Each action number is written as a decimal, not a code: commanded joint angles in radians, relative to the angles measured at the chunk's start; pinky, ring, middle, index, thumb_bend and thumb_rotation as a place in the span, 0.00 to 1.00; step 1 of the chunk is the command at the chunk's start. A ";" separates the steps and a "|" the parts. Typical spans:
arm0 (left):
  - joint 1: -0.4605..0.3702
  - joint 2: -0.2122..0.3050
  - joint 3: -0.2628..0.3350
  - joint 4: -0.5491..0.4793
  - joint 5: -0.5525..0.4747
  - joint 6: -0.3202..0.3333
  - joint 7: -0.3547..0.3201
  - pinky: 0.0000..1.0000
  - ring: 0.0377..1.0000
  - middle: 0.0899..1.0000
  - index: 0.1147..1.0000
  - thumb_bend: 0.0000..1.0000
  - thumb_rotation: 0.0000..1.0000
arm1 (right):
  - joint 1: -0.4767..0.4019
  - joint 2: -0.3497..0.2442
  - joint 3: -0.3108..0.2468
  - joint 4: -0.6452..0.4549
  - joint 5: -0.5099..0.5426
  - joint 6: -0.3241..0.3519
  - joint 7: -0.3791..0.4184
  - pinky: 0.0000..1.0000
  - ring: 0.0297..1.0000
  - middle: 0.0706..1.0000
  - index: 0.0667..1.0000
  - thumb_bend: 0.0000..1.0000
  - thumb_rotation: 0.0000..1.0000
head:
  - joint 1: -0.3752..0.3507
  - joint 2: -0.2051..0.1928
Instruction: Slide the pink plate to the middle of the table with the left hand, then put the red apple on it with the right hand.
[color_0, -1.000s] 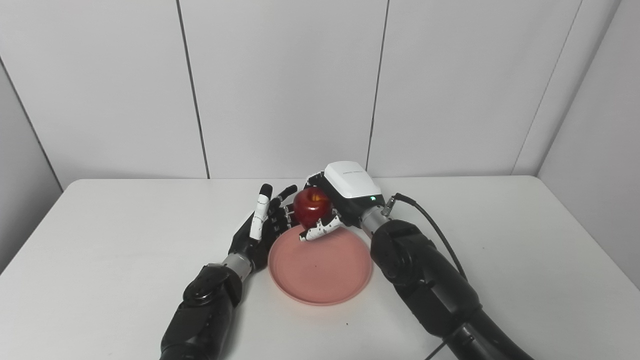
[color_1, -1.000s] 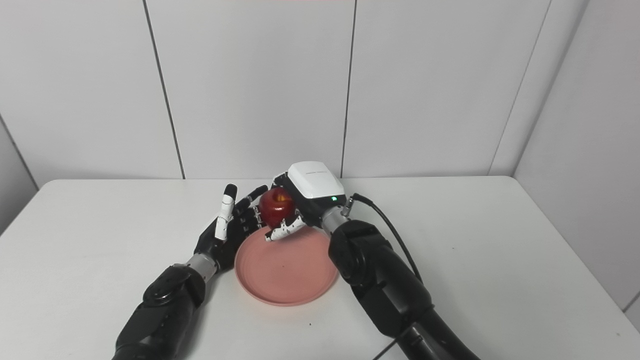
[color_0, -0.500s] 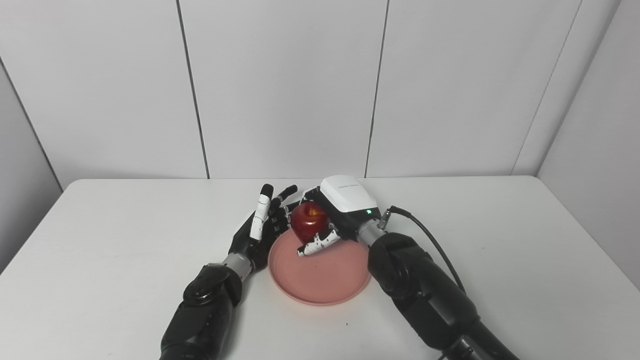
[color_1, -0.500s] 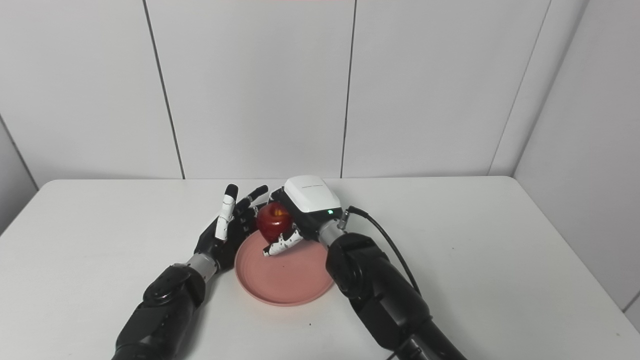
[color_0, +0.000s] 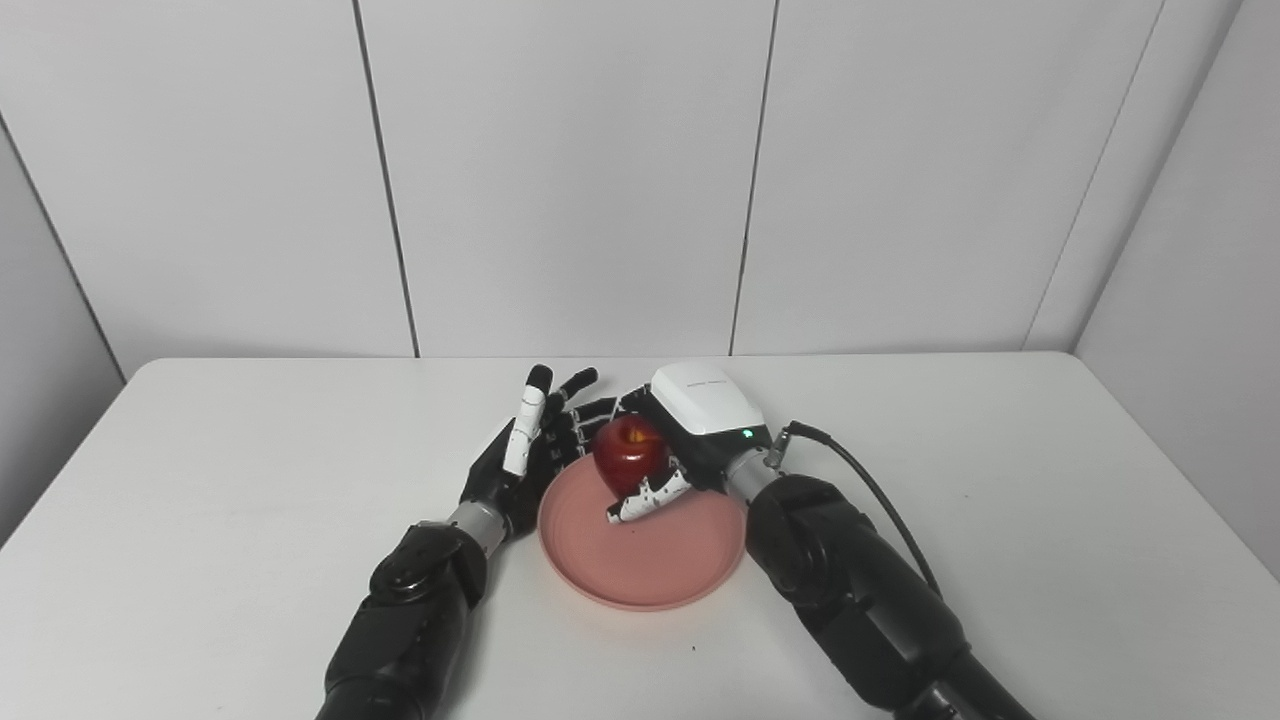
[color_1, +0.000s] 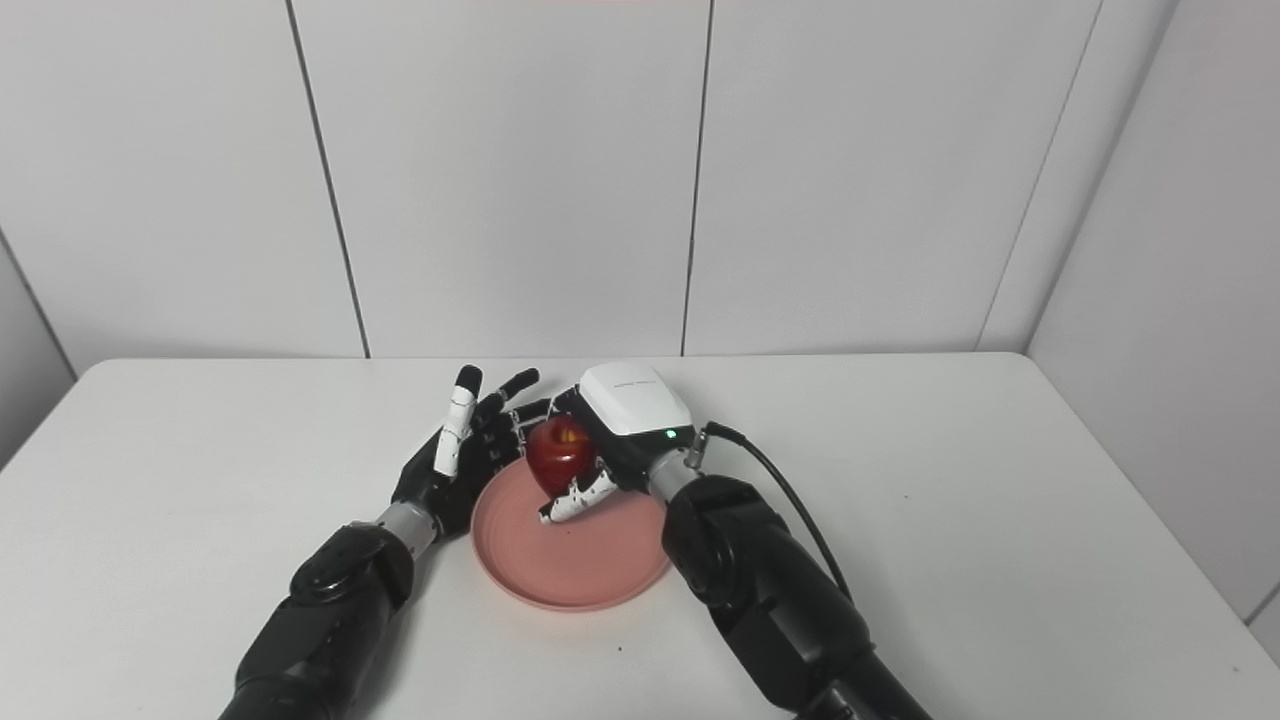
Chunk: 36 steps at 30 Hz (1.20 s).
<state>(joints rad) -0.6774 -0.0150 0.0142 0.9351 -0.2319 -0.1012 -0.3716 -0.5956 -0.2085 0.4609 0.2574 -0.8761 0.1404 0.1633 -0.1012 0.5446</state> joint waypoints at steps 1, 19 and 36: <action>0.051 0.003 -0.005 0.069 0.027 0.058 0.025 0.82 0.77 0.76 0.88 0.97 0.95 | -0.036 -0.001 -0.019 -0.042 -0.004 0.016 -0.016 0.22 0.27 0.33 0.46 0.50 0.17 | 0.000 0.002; 0.050 -0.001 0.001 0.092 0.026 0.042 0.031 0.80 0.76 0.74 0.87 0.96 0.94 | 0.026 0.000 -0.012 -0.045 -0.004 -0.015 -0.037 0.20 0.25 0.31 0.46 0.50 0.17 | 0.000 -0.003; 0.049 0.000 -0.004 0.098 0.031 0.033 0.025 0.81 0.77 0.77 0.90 0.96 0.96 | 0.034 -0.007 -0.001 -0.042 -0.015 0.012 -0.010 0.23 0.29 0.35 0.59 0.63 0.60 | 0.002 -0.001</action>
<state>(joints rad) -0.6834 -0.0168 0.0184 0.9621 -0.2309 -0.1328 -0.3716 -0.5338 -0.2100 0.4628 0.2362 -0.8827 0.1406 0.1509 -0.0997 0.5430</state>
